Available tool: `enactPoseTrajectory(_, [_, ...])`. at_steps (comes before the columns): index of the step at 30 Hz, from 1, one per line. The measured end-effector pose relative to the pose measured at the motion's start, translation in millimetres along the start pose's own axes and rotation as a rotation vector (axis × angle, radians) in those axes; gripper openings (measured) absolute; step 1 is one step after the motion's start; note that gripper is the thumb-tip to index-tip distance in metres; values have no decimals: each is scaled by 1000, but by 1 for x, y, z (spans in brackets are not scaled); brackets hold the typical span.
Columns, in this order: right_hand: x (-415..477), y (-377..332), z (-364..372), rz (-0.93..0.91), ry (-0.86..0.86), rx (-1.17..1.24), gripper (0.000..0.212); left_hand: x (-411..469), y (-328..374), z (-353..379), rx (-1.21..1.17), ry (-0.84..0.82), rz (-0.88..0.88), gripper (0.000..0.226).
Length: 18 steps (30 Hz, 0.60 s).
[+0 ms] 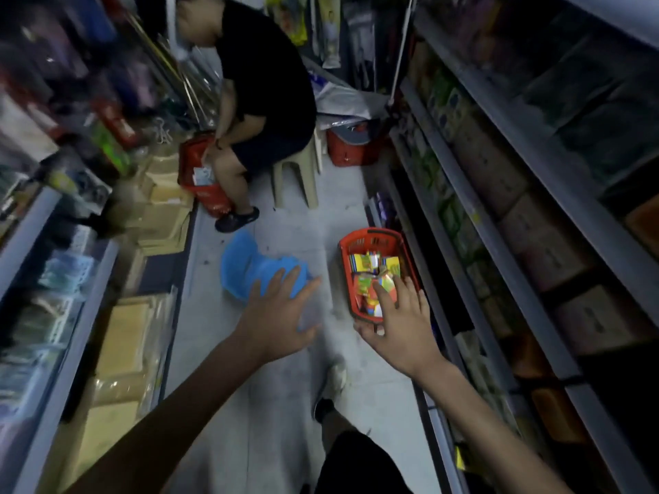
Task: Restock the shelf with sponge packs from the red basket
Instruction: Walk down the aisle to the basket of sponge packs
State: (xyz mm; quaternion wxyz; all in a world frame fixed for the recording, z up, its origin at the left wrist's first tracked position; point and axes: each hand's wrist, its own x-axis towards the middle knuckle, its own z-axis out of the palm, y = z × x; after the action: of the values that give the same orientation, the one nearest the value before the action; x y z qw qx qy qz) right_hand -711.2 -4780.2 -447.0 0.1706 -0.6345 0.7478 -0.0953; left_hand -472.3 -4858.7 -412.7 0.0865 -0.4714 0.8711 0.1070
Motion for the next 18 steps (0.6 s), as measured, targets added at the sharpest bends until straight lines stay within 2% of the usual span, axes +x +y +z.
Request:
enactPoseTrajectory(3, [66, 10, -1, 74, -11, 35, 97, 77, -19, -22, 62, -42, 25, 90])
enactPoseTrajectory(5, [104, 16, -3, 127, -10, 58, 96, 123, -29, -37, 112, -7, 95, 86])
enactPoseTrajectory(8, [152, 23, -13, 176, -25, 80, 99, 181, -39, -60, 152, -80, 165, 81])
enactPoseTrajectory(11, [196, 35, -31, 240, 54, 138, 101, 226, -40, -80, 178, -66, 235, 80])
enactPoseTrajectory(18, [256, 69, -51, 338, 118, 200, 99, 340, -32, -114, 231, -52, 384, 88])
